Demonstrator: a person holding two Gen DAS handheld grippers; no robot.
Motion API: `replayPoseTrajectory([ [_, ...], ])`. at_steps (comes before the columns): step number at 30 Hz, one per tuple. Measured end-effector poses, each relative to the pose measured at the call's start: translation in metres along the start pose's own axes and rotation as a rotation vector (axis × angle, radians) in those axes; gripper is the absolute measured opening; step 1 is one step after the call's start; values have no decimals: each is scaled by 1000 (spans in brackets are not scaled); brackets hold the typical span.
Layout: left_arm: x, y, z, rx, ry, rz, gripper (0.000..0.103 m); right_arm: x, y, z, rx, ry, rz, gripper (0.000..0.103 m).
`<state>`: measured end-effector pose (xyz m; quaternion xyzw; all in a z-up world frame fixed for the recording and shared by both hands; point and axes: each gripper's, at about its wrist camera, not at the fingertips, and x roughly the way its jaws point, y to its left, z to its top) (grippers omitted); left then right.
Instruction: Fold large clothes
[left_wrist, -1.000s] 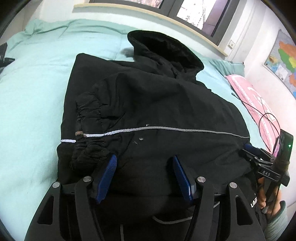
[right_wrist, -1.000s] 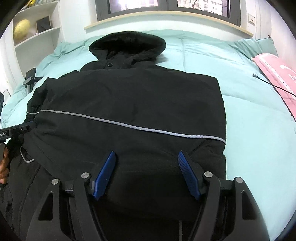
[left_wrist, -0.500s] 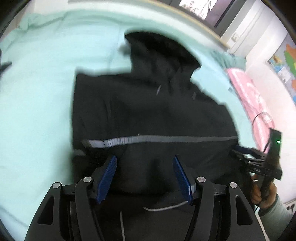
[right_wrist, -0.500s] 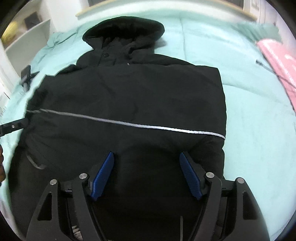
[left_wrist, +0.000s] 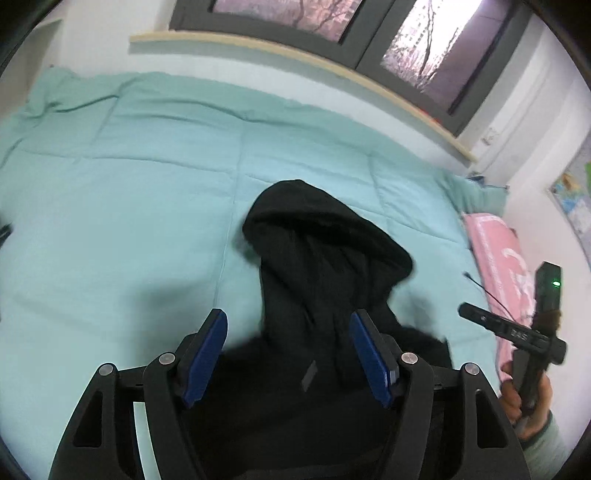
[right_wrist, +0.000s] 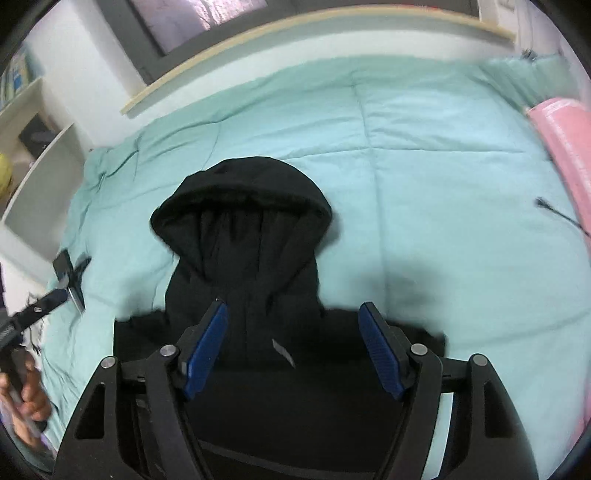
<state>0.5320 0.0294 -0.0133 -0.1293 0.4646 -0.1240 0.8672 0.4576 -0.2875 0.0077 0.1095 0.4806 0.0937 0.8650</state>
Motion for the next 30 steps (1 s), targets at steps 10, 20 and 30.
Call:
replayPoseTrajectory([
  [10,157,28,49,-50,106,115,70,134,-21,57,39,117,-27,62],
  [20,146,105,33,-288,127,-55,30,102,-37,54,-7,-3,-24,7],
  [30,158,101,14,-111,205,29,45,168,-62,32,26,181,28,28],
])
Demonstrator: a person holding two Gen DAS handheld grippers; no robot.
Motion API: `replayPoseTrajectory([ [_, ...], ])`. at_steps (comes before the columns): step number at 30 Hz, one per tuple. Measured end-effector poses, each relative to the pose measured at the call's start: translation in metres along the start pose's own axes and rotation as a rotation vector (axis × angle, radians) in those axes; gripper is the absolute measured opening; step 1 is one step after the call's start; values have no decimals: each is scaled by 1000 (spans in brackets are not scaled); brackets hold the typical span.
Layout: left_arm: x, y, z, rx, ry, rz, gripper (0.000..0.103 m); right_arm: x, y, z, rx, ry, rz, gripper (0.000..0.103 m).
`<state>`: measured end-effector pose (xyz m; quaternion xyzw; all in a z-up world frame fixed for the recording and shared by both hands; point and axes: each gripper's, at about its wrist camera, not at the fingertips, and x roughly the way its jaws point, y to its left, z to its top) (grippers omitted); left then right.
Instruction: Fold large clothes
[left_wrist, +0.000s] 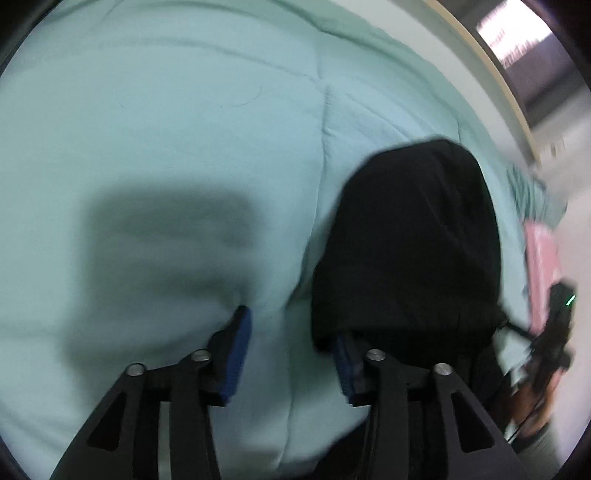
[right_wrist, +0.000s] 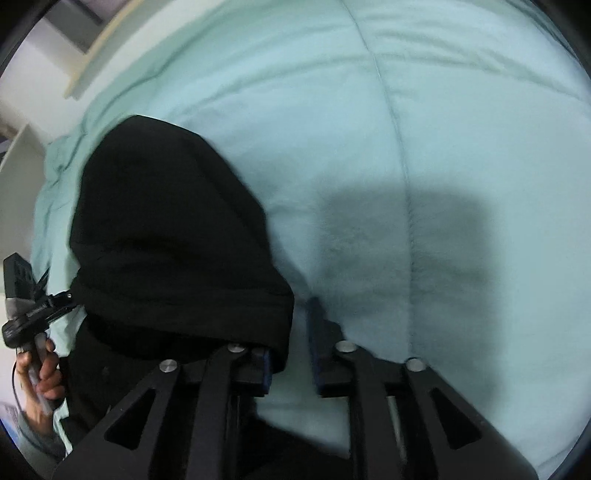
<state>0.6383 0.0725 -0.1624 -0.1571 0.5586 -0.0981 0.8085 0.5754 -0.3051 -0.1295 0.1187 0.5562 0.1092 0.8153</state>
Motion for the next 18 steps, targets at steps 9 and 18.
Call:
replayPoseTrajectory([
  [9,-98,-48,7,127,-199,-95,53,-93,25,-16,-129,-109,49,44],
  [18,37,-48,35,88,46,-112,62,-6,66,23,-212,-22,45,57],
])
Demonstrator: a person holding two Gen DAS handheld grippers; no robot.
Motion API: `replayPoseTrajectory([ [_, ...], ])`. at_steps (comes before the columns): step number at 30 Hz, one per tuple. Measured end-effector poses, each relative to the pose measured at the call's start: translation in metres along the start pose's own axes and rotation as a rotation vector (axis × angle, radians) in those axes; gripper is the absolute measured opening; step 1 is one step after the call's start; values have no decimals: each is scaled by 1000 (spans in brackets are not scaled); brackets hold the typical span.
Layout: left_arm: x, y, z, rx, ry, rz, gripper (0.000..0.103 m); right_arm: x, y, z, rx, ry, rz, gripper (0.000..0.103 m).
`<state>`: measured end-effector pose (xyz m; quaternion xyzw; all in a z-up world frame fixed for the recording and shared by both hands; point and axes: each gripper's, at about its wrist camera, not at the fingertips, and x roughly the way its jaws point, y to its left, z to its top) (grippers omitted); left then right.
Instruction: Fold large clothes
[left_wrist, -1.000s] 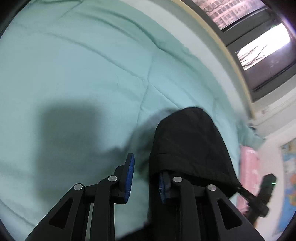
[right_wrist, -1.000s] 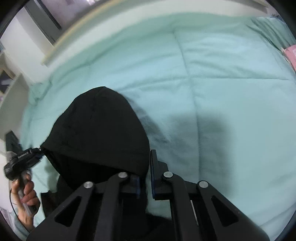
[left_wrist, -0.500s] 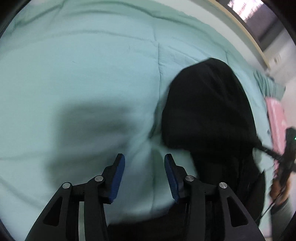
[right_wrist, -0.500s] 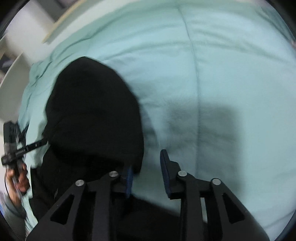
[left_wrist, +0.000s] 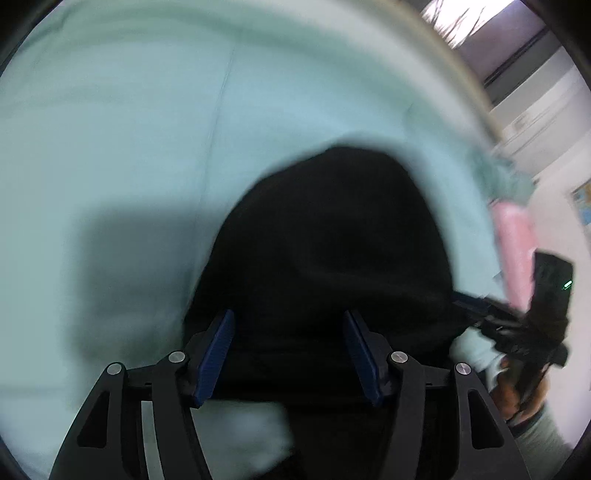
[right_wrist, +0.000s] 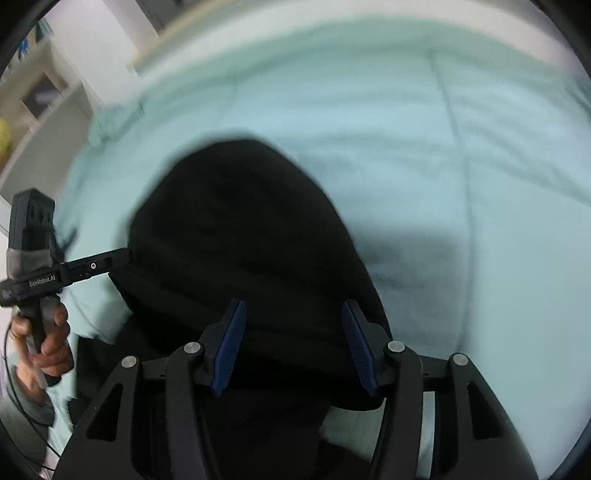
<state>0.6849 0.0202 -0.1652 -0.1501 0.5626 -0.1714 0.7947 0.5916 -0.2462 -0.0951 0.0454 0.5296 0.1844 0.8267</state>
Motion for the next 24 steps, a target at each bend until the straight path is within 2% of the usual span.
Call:
replayPoseTrajectory([
  [2,10,11,-6,-29,5,-34,62,22,-6,-11,10,54,18,51],
  [4,9,10,-4,-28,7,-35,62,32,-14,-15,40,60,44,51],
  [9,-20,-8,-5,77,-30,33,62,22,-7,-8,14,79,31,51],
  [11,-41,-13,-1,126,-46,34,62,5,1,-1,-21,70,32,57],
  [13,-64,-17,7,162,-36,-25,62,-23,8,10,-65,15,63,61],
  [14,-70,-17,13,169,-21,-65,62,-31,10,18,-78,-2,78,67],
  [15,-75,-15,24,174,-14,-112,62,-35,10,26,-88,-12,89,69],
  [17,-79,-7,44,173,-16,-153,63,-37,11,46,-124,-21,92,69],
  [19,-76,4,66,159,-27,-173,65,-25,8,63,-159,-1,84,69],
  [21,-59,17,88,133,-10,-166,66,-10,5,74,-162,36,122,69],
  [23,-45,35,99,131,28,-223,66,6,-4,84,-154,77,161,69],
  [24,-34,24,101,129,38,-242,66,13,-10,85,-156,93,179,69],
])
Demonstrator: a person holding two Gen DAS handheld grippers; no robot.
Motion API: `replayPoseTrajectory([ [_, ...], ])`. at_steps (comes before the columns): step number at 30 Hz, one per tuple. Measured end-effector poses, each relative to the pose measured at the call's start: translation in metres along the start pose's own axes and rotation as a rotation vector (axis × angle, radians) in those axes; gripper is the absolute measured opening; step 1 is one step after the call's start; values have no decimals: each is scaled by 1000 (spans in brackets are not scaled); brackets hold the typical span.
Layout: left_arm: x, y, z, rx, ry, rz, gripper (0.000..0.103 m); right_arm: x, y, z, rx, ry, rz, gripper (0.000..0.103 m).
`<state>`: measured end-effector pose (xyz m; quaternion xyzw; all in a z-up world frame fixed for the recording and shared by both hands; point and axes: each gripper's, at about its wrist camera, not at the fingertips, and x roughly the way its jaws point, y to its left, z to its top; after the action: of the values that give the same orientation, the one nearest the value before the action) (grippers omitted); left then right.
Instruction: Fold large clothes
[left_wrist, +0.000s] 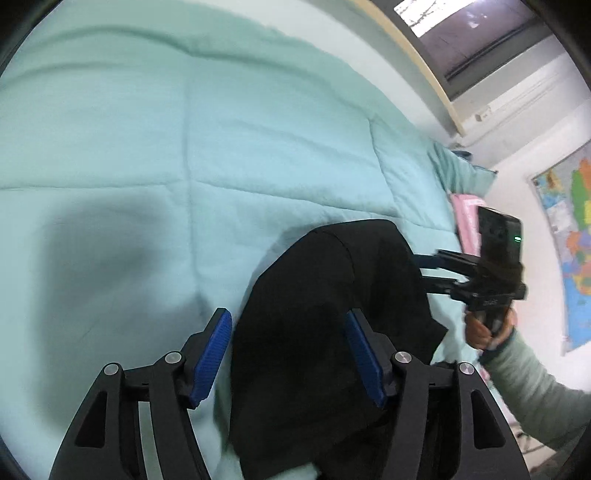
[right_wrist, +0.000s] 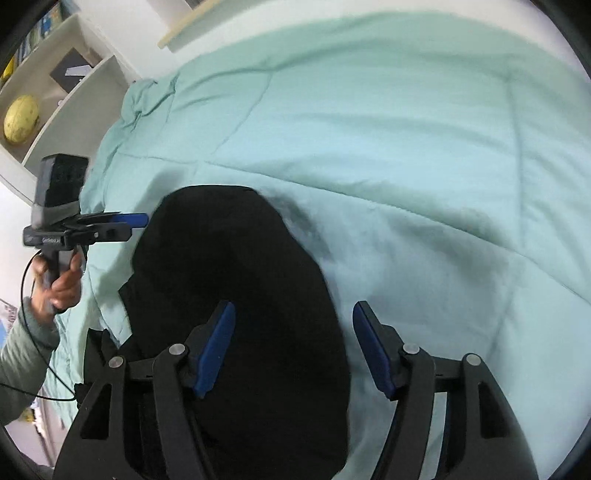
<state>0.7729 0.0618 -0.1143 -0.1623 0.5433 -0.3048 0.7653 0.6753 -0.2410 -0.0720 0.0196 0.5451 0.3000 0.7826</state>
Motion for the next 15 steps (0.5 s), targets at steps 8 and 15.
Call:
replayPoseTrajectory([
  [8,53,-2,1,38,67,-81,64,51,-22,5,-46,96,98,70],
  [15,17,-65,-33,253,-4,28,16,16,32,-10,-209,35,19,17],
])
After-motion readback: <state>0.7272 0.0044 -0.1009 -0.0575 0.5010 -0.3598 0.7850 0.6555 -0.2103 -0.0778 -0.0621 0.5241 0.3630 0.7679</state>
